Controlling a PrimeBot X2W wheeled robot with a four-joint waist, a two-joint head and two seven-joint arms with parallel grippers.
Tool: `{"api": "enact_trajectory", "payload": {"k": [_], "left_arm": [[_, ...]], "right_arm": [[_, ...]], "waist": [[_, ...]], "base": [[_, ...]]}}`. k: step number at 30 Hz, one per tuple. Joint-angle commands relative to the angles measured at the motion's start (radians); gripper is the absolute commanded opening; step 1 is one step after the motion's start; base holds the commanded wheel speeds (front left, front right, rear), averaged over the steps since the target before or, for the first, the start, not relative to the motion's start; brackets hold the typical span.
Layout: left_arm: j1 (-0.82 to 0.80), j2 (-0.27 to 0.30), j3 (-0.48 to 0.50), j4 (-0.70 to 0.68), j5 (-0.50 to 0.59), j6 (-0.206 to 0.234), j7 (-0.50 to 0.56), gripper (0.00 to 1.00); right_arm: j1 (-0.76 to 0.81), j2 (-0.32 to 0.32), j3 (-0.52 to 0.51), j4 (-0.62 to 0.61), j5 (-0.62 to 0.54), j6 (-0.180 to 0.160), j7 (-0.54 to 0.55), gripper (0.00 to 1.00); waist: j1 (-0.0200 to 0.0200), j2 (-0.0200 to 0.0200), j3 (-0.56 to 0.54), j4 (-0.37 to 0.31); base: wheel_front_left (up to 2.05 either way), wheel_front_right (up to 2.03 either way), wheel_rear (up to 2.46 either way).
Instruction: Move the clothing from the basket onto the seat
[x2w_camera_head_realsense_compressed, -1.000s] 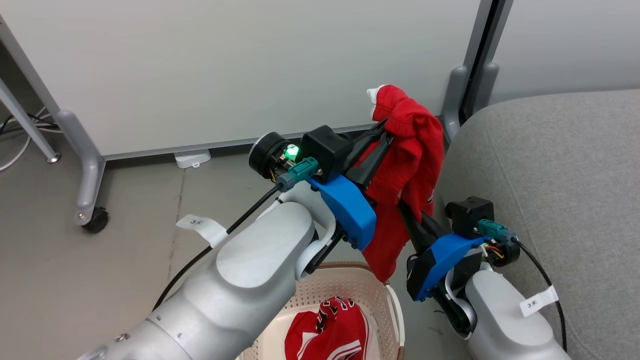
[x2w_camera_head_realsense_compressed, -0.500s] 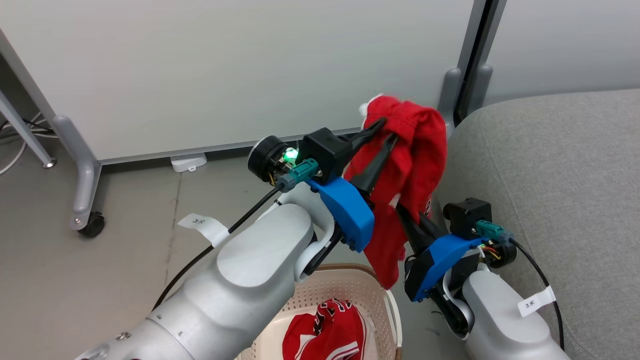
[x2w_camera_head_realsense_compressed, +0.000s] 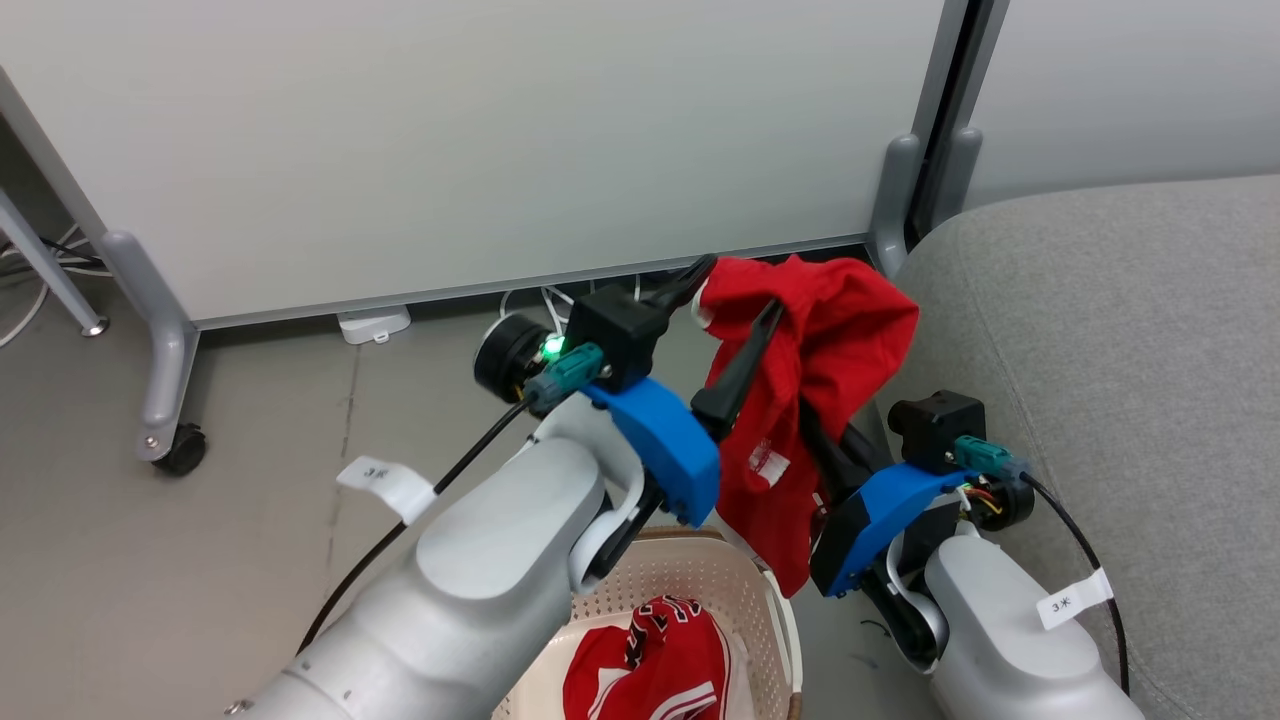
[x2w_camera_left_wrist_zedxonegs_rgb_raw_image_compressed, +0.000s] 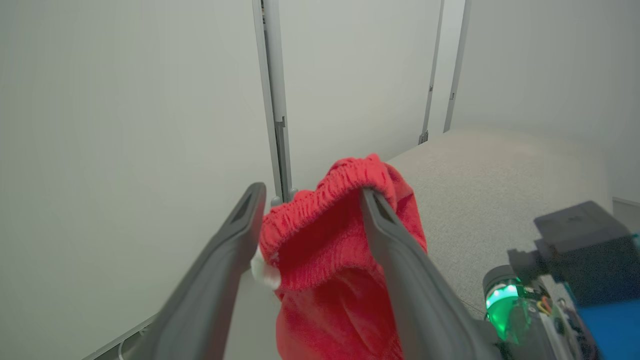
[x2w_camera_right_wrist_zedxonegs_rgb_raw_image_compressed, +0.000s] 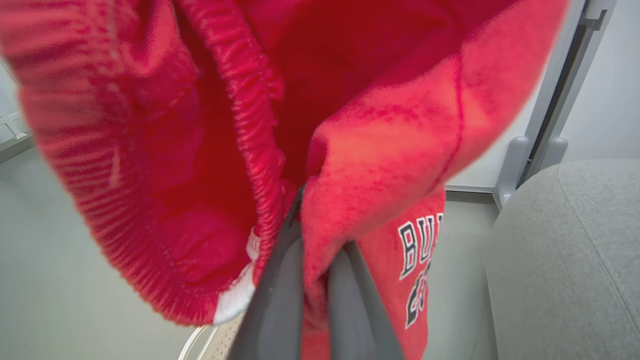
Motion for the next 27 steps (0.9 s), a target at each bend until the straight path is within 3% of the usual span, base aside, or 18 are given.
{"api": "enact_trajectory", "payload": {"k": [1,6,15,20,27], "left_arm": [[0.027,0.015,0.006,-0.003,0.001,0.004,-0.006,1.0],[0.121,0.057,0.048,-0.053,0.016,0.008,-0.013,1.0],[0.356,0.162,0.212,-0.238,0.141,0.014,-0.013,1.0],[0.485,0.186,0.34,-0.341,0.215,0.006,-0.013,1.0],[0.684,0.177,0.538,-0.481,0.327,-0.02,-0.012,1.0]], "right_arm": [[-0.017,-0.003,-0.002,0.0,0.004,0.0,-0.007,0.0],[-0.026,-0.003,-0.027,-0.003,-0.008,0.0,-0.012,0.0],[-0.032,-0.003,-0.103,-0.009,-0.052,0.0,-0.021,0.0],[-0.024,-0.003,-0.119,-0.023,-0.06,0.0,-0.023,0.0],[-0.013,-0.003,-0.114,-0.057,-0.055,0.0,-0.024,0.0]], "waist": [[0.0,0.0,0.001,-0.002],[0.0,0.0,0.009,-0.003],[0.0,0.0,0.022,-0.012],[0.0,0.0,0.022,-0.041],[0.0,0.0,0.029,-0.121]], "base": [[0.0,0.0,0.0],[0.0,0.0,0.0],[0.0,0.0,0.0],[0.0,0.0,0.0],[0.0,0.0,0.0]]}}
